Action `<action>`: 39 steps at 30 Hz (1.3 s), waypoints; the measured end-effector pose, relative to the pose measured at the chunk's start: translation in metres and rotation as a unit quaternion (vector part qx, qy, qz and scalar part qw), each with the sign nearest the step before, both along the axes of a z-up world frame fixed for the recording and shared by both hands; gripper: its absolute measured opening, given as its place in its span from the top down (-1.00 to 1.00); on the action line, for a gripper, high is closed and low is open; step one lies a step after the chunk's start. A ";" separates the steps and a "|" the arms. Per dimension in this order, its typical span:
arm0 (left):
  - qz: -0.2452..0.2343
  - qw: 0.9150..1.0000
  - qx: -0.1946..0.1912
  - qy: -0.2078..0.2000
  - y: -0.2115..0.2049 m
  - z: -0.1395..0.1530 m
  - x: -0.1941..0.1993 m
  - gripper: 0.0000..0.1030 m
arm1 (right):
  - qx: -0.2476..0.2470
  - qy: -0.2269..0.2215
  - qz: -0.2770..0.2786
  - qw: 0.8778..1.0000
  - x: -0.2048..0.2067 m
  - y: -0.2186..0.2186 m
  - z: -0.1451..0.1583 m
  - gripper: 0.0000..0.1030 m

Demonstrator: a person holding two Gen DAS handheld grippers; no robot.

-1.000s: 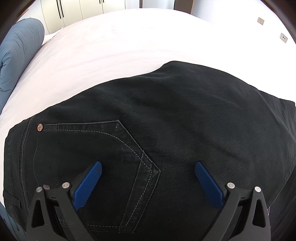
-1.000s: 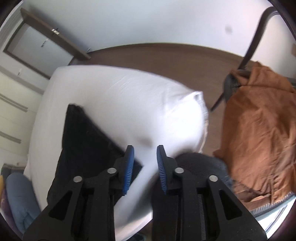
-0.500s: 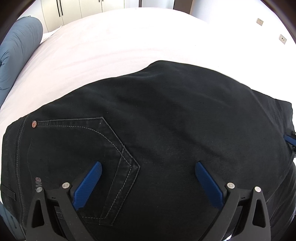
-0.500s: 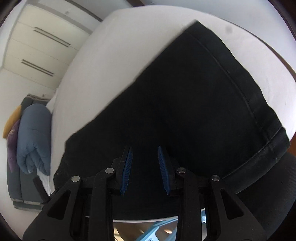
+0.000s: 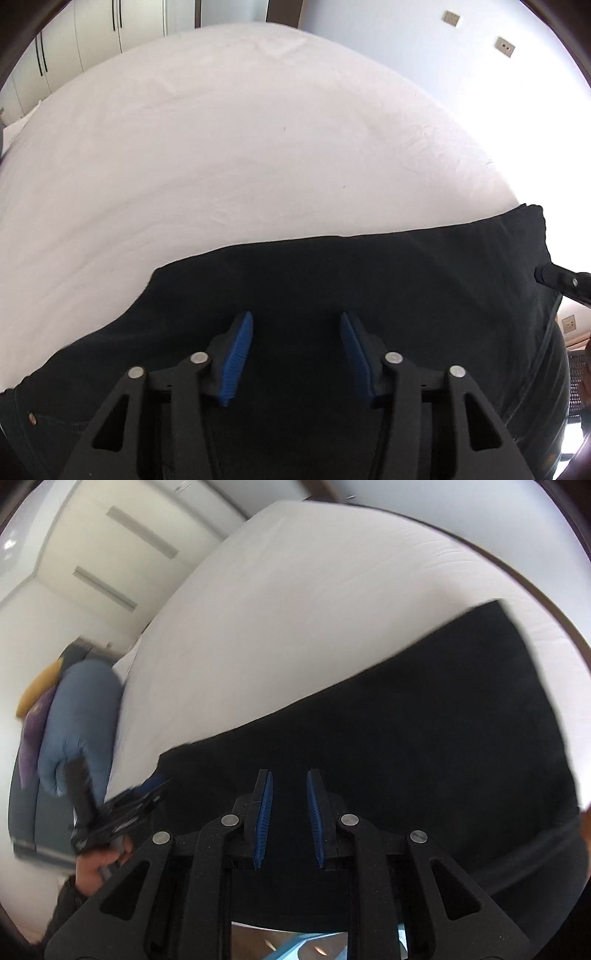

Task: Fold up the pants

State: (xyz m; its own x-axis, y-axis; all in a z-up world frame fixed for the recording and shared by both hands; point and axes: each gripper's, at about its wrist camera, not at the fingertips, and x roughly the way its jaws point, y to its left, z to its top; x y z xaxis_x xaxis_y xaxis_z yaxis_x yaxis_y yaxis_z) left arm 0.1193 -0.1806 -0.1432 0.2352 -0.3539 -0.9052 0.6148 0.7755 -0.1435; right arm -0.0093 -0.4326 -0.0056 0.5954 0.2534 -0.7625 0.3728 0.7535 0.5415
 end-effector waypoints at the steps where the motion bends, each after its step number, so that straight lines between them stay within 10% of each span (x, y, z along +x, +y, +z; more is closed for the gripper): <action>1: 0.002 1.000 -0.002 0.008 -0.001 -0.008 0.007 0.06 | -0.002 0.000 0.027 1.000 0.016 0.015 -0.004 0.65; 6: 0.031 0.999 0.003 0.016 0.021 -0.014 0.036 0.92 | -0.013 0.068 0.033 0.997 0.054 0.022 -0.049 0.80; 11: 0.054 0.997 -0.040 0.031 0.061 -0.021 0.041 0.90 | 0.024 0.057 -0.051 0.997 0.019 -0.038 -0.062 1.00; 16: 0.110 0.993 0.007 -0.041 0.082 -0.012 0.041 0.91 | -0.077 0.095 -0.173 0.977 -0.014 -0.088 -0.026 0.96; 19: 0.097 0.994 -0.008 -0.057 0.071 0.003 0.020 0.89 | -0.050 0.032 -0.128 0.990 0.009 -0.071 -0.004 0.84; 23: 0.071 0.995 -0.037 -0.061 0.033 0.011 -0.014 -0.10 | 0.071 -0.032 0.037 0.996 0.085 0.011 -0.018 0.84; 26: 0.076 0.997 0.011 -0.030 0.027 -0.026 -0.008 -0.14 | 0.097 -0.032 0.085 0.991 0.128 0.053 -0.045 0.84; 32: 0.068 0.996 0.025 -0.044 0.020 -0.038 -0.007 -0.16 | 0.144 -0.006 -0.047 0.989 0.108 -0.004 -0.109 1.00; 39: 0.072 0.996 0.026 -0.048 0.029 -0.036 -0.002 -0.16 | 0.050 -0.029 -0.214 0.975 0.013 -0.124 -0.084 1.00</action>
